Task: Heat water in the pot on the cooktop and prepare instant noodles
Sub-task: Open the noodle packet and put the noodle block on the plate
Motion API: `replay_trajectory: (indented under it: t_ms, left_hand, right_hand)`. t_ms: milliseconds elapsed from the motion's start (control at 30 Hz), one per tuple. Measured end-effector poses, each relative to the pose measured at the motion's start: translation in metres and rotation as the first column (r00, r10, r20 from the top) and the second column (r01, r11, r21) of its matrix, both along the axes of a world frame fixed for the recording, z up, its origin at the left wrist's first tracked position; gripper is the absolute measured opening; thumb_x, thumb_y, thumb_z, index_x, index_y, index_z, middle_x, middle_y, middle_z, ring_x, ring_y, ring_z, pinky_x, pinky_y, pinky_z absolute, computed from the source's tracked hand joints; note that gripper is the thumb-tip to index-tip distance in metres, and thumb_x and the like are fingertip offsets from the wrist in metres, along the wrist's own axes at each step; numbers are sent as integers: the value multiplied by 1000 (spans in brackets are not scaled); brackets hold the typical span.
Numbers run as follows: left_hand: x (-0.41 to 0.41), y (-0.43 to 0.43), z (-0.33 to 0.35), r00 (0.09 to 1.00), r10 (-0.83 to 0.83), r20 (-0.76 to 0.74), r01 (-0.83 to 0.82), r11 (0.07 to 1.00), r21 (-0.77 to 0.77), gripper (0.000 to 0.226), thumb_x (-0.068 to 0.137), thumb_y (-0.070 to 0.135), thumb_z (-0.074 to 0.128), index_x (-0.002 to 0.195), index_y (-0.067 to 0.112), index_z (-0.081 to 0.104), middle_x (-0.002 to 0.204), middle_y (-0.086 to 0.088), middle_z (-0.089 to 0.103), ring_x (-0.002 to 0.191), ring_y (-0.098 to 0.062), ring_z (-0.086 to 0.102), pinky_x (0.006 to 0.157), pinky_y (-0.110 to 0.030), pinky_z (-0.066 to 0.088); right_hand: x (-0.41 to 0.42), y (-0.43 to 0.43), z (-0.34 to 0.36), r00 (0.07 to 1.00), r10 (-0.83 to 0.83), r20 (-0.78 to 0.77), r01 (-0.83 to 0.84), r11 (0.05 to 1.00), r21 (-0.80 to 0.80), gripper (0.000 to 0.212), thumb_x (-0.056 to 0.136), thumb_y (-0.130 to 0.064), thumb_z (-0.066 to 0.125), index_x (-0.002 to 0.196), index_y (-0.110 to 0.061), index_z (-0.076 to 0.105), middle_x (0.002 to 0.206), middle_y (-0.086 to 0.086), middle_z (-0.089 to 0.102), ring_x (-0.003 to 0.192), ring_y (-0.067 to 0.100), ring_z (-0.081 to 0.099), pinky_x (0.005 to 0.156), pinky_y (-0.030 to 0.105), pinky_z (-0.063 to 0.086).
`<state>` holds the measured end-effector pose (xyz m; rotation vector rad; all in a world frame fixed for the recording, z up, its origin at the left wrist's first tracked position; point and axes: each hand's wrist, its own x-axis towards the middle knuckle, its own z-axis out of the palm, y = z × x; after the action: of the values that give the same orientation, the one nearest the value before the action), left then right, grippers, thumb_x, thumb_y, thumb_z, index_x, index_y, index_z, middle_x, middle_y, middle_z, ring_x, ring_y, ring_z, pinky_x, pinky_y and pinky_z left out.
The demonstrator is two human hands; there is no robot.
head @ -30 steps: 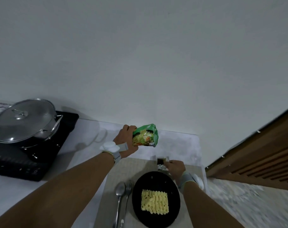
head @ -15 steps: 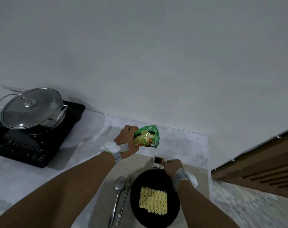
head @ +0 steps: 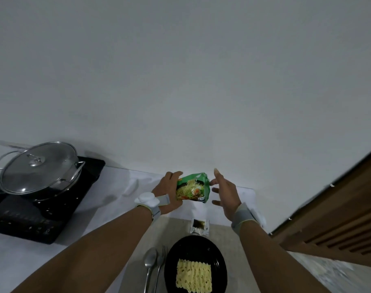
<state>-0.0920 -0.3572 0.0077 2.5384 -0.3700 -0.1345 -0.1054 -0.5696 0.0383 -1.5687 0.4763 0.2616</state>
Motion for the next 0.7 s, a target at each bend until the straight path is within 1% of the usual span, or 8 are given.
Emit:
replay_trajectory:
  t_ms: [100, 200, 300, 367, 467, 567, 633, 700]
  left_hand:
    - [5, -10, 11, 999, -22, 34, 23, 999, -35, 91, 64, 27, 67, 146, 22, 28, 127, -6, 43, 108, -28, 56, 80, -40, 54]
    - [8, -18, 24, 995, -58, 82, 67, 991, -115, 93, 65, 25, 67, 148, 22, 25, 130, -6, 40, 112, -26, 57, 84, -39, 55]
    - [9, -18, 35, 984, -33, 173, 72, 972, -225, 100, 68, 38, 70, 152, 28, 16, 139, 3, 29, 116, -9, 53, 87, -25, 54]
    - [10, -19, 41, 982, 73, 177, -11, 944, -330, 95, 76, 42, 69, 153, 27, 15, 144, 3, 27, 117, -9, 50, 91, -26, 50]
    - [15, -29, 52, 938, 344, -33, -300, 762, -574, 64, 91, 34, 63, 147, 18, 35, 140, -9, 42, 117, -18, 52, 95, -30, 43]
    - [19, -36, 65, 852, 374, -366, -519, 519, -679, 31, 95, 44, 53, 117, 25, 61, 120, -6, 64, 106, -25, 61, 88, -38, 46]
    - [22, -35, 74, 780, 305, -546, -623, 458, -635, 35, 91, 58, 48, 99, 28, 64, 107, 0, 69, 100, -24, 64, 81, -38, 50]
    - [26, -33, 77, 727, 260, -635, -676, 430, -598, 46, 87, 66, 48, 101, 25, 66, 100, 3, 71, 90, -20, 66, 77, -36, 51]
  right_hand:
    - [7, 7, 21, 996, 81, 24, -80, 996, -41, 59, 76, -68, 63, 88, -12, 73, 94, 5, 75, 89, 24, 70, 76, 43, 58]
    - [12, 11, 32, 994, 12, 105, -7, 999, -46, 45, 84, -43, 69, 83, 2, 71, 80, 16, 70, 67, 25, 68, 51, 28, 52]
    - [19, 9, 34, 985, -76, 157, 82, 996, -30, 29, 91, -23, 61, 84, 4, 68, 79, 19, 64, 67, 27, 62, 54, 31, 47]
    - [21, 6, 37, 980, -125, 158, 122, 992, 31, 23, 92, -20, 60, 84, 0, 68, 79, 18, 66, 69, 29, 63, 56, 34, 49]
    - [24, 2, 40, 976, -143, 162, 131, 988, 87, 17, 92, -19, 61, 85, -6, 68, 84, 15, 68, 73, 28, 65, 61, 34, 53]
    - [26, -2, 39, 973, -143, 181, 126, 987, 101, 17, 93, -20, 60, 84, -10, 70, 85, 14, 69, 74, 27, 67, 66, 37, 56]
    - [26, -5, 39, 974, -128, 189, 109, 988, 105, 17, 93, -21, 60, 85, -11, 71, 85, 13, 70, 75, 28, 68, 67, 37, 57]
    - [25, -7, 38, 977, -94, 194, 77, 993, 94, 18, 94, -23, 61, 84, -11, 71, 83, 11, 70, 73, 26, 69, 66, 35, 57]
